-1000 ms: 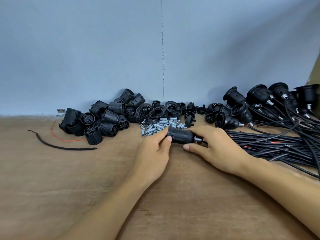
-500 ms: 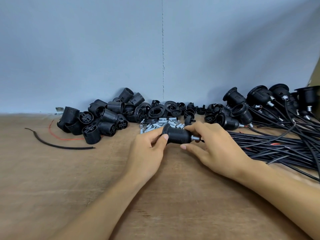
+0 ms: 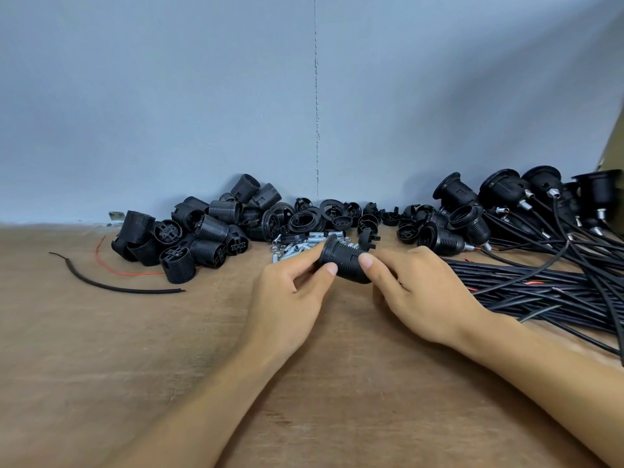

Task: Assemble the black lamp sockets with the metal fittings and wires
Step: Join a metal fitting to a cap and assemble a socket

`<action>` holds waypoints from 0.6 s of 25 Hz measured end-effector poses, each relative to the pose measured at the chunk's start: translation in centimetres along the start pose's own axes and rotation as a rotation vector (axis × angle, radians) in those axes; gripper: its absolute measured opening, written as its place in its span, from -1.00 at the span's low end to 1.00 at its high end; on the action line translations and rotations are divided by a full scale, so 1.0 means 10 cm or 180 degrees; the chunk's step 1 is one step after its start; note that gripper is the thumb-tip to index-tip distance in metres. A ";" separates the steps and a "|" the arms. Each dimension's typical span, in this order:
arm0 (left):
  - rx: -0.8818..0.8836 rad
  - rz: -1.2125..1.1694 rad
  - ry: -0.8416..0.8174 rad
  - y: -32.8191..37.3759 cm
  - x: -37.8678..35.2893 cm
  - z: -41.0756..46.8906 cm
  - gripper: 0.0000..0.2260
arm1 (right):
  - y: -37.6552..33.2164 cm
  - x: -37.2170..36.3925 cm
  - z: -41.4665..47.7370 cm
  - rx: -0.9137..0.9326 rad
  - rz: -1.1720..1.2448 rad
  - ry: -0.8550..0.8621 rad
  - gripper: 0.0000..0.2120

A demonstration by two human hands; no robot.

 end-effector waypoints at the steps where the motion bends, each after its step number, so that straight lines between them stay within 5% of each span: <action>1: 0.0018 -0.0103 -0.0011 -0.01 0.00 0.00 -0.70 | 0.02 -0.01 0.00 -0.0048 0.0025 -0.0049 -0.44; 5: 0.0161 -0.0338 -0.0002 -0.06 -0.01 0.01 -0.71 | 0.09 -0.02 0.01 -0.0164 0.0136 -0.0019 -0.44; 8: 0.0236 -0.0347 0.0072 -0.06 0.00 0.00 -0.73 | 0.10 -0.03 -0.01 -0.0160 0.0399 0.0042 -0.65; 15: 0.0402 -0.0296 0.0216 -0.08 0.07 0.00 -0.90 | 0.11 -0.08 -0.02 0.0095 0.0271 -0.0025 -0.62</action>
Point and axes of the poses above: each hand's wrist, its own z-axis towards the middle knuckle, its own x-axis out of the back of the hand, y = z × x, the point moved 10 cm from there along z, towards the middle knuckle, and after that the axes turned 14 degrees about z, right-handed, at the moved point
